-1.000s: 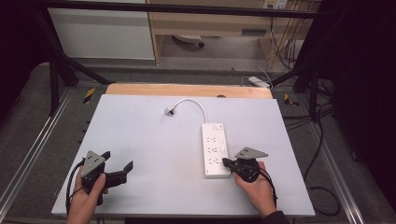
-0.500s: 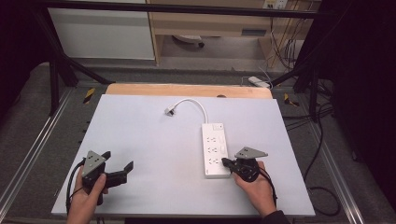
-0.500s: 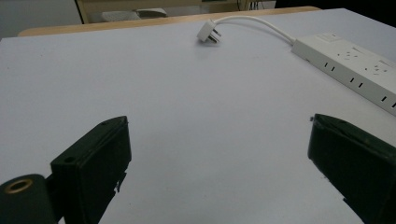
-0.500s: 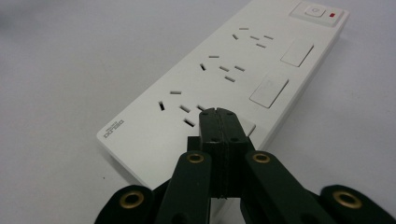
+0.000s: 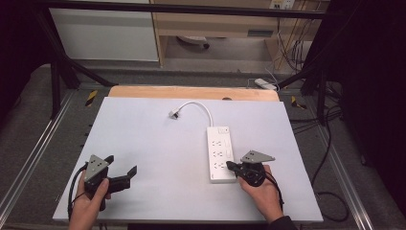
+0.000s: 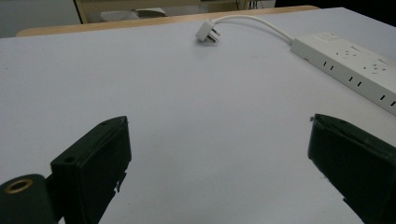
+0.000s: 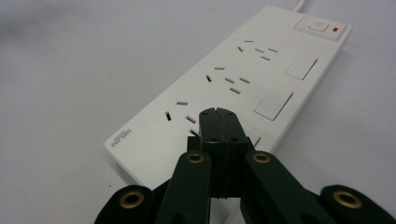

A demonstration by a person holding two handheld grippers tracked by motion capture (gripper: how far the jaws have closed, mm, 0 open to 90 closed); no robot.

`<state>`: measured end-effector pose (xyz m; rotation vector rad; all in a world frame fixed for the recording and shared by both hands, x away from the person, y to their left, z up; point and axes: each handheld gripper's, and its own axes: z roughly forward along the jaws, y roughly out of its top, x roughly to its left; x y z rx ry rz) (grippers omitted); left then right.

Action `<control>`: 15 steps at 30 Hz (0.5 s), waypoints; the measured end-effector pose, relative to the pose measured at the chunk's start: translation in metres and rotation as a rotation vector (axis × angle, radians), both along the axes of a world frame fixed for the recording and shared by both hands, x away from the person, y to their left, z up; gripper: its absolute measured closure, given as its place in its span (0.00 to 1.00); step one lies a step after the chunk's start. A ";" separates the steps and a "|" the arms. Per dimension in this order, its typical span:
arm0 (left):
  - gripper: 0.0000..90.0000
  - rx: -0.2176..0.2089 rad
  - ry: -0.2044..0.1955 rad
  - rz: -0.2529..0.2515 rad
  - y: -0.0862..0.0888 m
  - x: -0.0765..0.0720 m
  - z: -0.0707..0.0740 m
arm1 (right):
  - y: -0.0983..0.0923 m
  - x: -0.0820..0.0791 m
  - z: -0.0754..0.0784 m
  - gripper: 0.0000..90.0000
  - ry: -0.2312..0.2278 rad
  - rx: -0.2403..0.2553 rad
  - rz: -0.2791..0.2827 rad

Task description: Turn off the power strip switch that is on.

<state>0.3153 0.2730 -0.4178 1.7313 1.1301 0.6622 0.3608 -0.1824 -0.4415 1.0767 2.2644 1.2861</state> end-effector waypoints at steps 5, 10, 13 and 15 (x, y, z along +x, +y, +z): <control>0.07 0.000 0.000 0.000 0.000 0.000 0.000 | 0.001 0.000 0.001 1.00 -0.005 0.005 0.005; 0.07 0.000 0.000 0.000 0.000 0.000 0.000 | 0.001 0.001 0.001 1.00 -0.008 0.008 0.005; 0.07 0.001 0.000 -0.001 0.000 0.000 0.000 | 0.001 0.001 0.001 1.00 -0.011 0.007 0.007; 0.07 0.000 0.000 -0.001 0.000 0.000 0.000 | 0.001 0.001 0.001 1.00 -0.011 0.009 0.005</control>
